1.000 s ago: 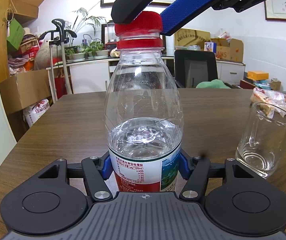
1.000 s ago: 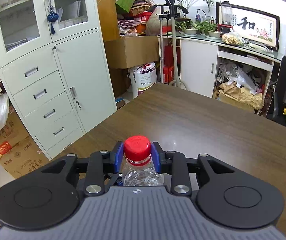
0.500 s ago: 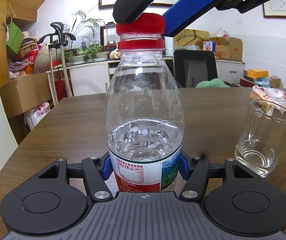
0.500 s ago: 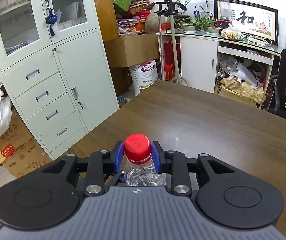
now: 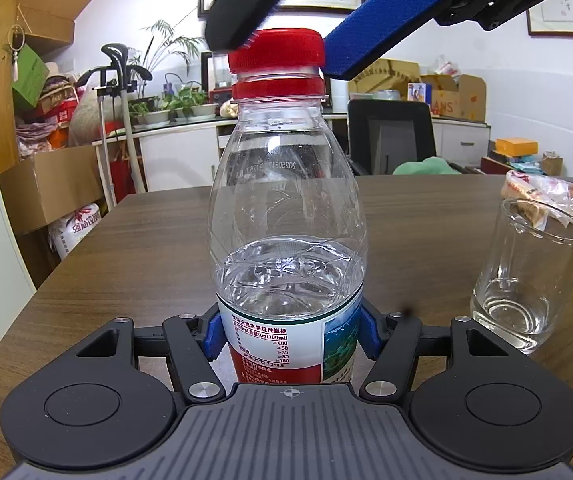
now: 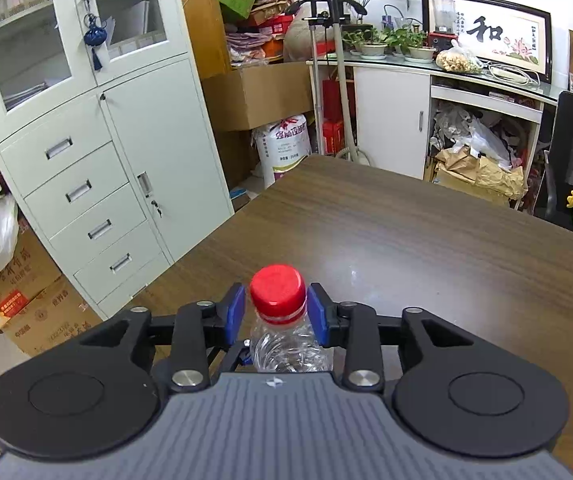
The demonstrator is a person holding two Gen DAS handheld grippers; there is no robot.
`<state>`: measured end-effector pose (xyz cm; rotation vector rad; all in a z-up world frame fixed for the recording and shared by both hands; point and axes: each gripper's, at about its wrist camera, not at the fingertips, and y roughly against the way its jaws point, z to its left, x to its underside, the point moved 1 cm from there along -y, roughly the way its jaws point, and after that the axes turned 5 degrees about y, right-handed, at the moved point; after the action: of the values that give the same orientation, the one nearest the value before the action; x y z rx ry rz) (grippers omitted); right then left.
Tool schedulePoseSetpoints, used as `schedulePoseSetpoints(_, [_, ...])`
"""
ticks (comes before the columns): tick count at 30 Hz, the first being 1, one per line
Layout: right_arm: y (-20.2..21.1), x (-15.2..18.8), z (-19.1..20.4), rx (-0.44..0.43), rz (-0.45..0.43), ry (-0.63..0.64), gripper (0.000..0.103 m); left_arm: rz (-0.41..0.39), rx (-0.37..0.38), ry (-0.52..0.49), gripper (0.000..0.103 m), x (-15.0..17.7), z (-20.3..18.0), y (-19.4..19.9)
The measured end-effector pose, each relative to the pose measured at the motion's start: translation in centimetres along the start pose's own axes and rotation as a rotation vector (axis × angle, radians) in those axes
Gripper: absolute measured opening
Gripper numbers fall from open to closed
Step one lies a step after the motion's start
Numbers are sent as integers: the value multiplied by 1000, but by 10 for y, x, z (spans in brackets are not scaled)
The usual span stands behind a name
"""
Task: Unscrew bottle cap and pour
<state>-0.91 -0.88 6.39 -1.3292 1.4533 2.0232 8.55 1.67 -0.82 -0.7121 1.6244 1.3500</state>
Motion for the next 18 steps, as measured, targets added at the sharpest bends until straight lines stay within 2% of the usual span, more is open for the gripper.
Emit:
schedulePoseSetpoints(16, [-5, 1, 9, 40, -2, 27, 40, -1, 0, 1, 64, 1, 0, -1])
schedulePoseSetpoints(18, [-5, 2, 10, 44, -2, 30, 35, 0, -2, 1, 64, -1, -1, -2])
